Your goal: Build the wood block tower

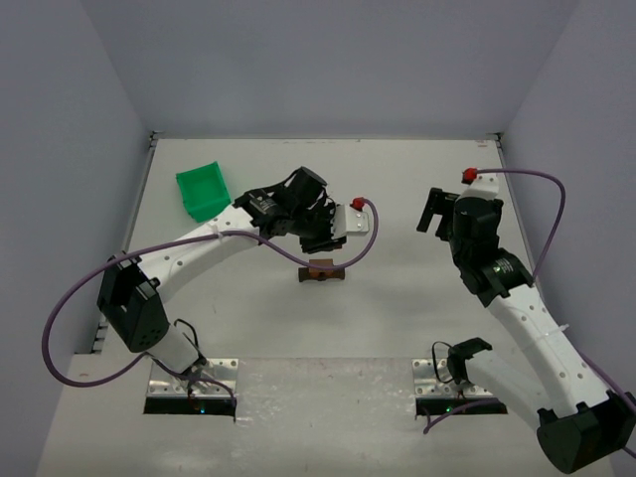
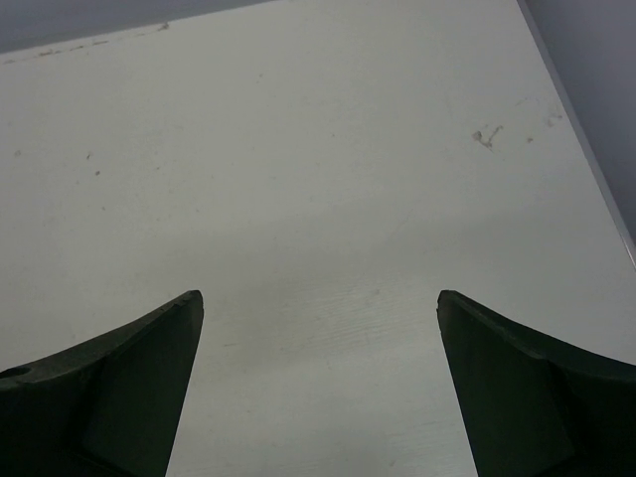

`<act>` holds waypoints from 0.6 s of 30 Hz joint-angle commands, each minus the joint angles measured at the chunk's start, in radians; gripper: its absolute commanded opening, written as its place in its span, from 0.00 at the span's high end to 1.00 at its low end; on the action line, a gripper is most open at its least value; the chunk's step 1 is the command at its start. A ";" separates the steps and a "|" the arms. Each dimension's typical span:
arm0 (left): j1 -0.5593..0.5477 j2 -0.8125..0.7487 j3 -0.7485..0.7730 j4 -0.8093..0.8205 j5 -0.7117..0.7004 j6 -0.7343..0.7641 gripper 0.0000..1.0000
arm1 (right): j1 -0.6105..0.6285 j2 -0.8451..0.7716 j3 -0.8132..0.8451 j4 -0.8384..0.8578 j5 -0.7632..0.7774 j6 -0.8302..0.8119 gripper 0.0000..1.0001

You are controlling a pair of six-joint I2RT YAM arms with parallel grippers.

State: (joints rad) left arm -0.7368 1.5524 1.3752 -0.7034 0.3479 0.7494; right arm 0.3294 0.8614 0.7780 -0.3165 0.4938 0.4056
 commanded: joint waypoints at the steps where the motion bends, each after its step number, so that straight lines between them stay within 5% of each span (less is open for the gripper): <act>1: 0.008 -0.015 -0.014 -0.021 -0.015 -0.032 1.00 | -0.001 0.019 -0.006 0.019 0.044 0.028 0.01; 18: 0.004 0.068 -0.055 -0.028 -0.025 -0.012 1.00 | -0.001 -0.015 -0.060 -0.019 0.069 0.056 0.01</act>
State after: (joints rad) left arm -0.7372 1.6020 1.3052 -0.7598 0.3166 0.7469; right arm 0.3294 0.8838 0.7317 -0.3421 0.5125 0.4461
